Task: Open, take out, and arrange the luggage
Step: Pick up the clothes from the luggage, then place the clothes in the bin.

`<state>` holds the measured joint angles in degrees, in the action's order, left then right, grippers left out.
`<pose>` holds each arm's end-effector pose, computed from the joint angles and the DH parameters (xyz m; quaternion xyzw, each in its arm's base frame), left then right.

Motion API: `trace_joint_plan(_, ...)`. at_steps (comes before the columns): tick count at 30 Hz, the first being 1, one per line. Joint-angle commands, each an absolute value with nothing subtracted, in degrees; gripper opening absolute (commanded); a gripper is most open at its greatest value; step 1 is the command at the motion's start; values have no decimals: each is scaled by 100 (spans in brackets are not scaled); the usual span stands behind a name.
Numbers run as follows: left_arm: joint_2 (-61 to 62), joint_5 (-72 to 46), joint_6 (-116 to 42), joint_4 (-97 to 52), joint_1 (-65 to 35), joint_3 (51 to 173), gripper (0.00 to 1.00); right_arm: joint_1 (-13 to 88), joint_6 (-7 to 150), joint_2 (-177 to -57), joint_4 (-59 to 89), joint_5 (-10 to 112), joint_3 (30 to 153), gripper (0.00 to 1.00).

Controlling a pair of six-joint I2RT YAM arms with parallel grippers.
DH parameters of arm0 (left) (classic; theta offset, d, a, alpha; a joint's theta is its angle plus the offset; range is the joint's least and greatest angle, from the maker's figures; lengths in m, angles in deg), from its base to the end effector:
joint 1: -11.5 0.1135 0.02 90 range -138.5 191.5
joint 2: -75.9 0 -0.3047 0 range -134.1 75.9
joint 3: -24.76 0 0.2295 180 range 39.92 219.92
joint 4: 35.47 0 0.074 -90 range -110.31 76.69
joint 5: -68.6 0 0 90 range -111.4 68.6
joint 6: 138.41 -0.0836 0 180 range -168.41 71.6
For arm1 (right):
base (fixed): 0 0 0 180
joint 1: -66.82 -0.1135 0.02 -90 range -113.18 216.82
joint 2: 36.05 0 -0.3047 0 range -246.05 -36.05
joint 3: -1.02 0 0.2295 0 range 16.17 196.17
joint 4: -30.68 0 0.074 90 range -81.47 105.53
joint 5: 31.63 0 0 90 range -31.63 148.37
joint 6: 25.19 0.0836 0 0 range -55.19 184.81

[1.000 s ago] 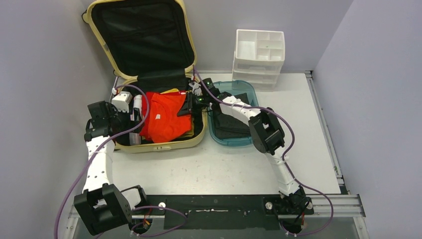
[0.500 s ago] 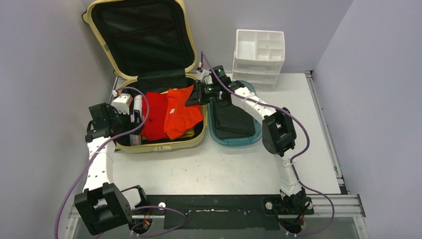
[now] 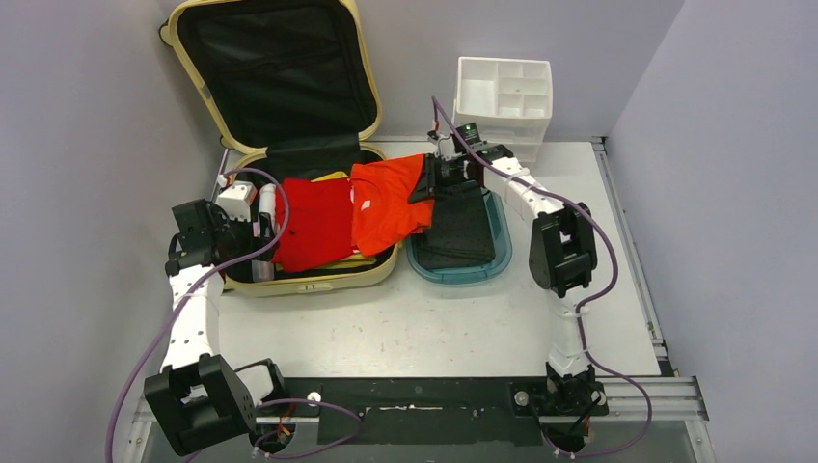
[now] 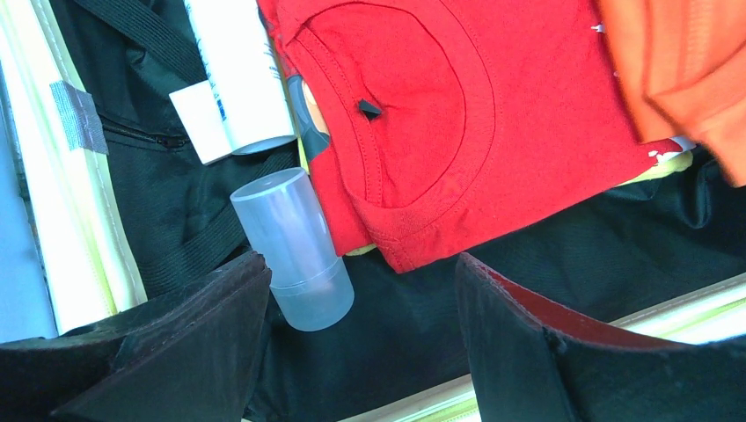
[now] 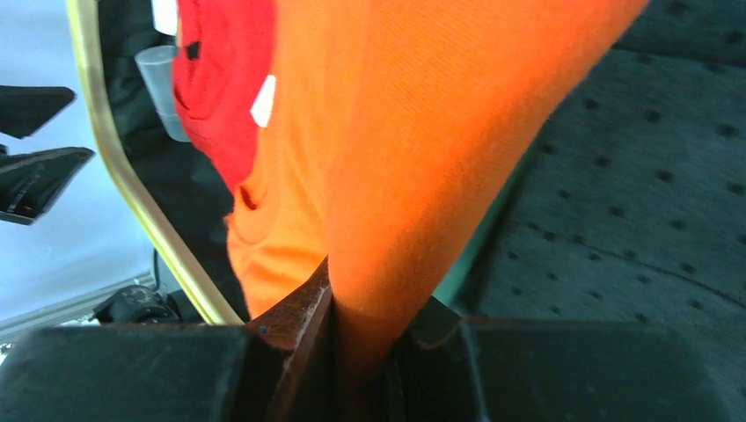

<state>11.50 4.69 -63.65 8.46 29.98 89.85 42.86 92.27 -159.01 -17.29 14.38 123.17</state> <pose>0.2264 0.0369 0.2889 0.0643 0.8964 -0.0862 0.4301 0.4367 0.2576 0.2650 -0.1053 0.8715 0.4574 0.1420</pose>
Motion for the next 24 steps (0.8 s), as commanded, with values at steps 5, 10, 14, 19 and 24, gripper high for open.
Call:
trace_joint_plan(5,1183,494,-6294,537,3049,8975,74,4987,7934,-15513,-2976,1624,12272,0)
trace_joint_plan(10,1191,488,-6295,537,3049,8963,74,5314,7315,-15584,-3384,1814,12170,0)
trace_joint_plan(14,1209,494,-6285,519,3049,8932,74,5585,6977,-15809,-3474,1984,12014,0)
trace_joint_plan(19,1234,496,-6285,518,3049,8923,74,5784,6845,-15941,-3492,2053,11915,0)
trace_joint_plan(24,1251,501,-6290,518,3049,8914,74,5785,6799,-15907,-3381,2234,11847,0)
